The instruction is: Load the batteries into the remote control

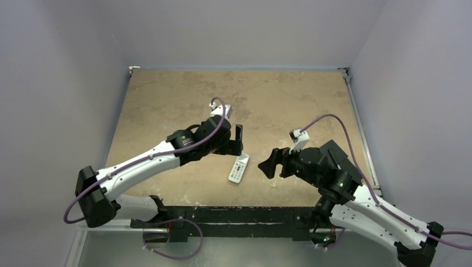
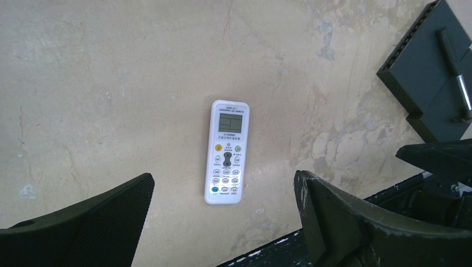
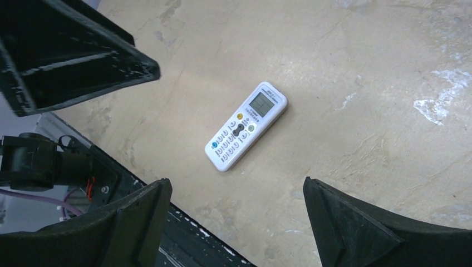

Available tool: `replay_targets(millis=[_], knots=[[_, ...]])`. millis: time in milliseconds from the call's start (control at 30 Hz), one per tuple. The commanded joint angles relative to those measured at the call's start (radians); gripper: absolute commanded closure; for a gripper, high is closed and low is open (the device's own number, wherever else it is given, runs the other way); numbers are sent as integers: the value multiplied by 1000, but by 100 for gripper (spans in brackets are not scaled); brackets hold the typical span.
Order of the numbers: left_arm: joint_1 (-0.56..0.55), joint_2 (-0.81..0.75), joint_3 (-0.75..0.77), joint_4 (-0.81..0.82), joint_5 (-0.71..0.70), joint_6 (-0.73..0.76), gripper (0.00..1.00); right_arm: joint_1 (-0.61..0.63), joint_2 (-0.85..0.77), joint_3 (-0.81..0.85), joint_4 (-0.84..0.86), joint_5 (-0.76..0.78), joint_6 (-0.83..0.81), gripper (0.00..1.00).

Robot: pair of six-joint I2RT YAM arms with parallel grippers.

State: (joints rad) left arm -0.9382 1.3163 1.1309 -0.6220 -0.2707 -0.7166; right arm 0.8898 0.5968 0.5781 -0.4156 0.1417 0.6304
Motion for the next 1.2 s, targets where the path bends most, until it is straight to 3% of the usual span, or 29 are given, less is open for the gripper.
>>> replay_targets(millis=[0,200,533,933,1167], knots=[[-4,-101,-34,10,-64,-21,2,-2,20,85,-45,52,20,1],[-4,-236,-102,-8,-104,-29,1,-2,50,141,-65,4,6,1],[-4,-437,-157,-70,-156,-5,1,-2,102,232,-112,127,-13,1],[-5,-640,-243,-59,-175,89,1,-2,-84,169,-49,214,-106,1],[-5,-642,-259,-35,-167,116,1,-2,-124,142,-12,189,-158,1]])
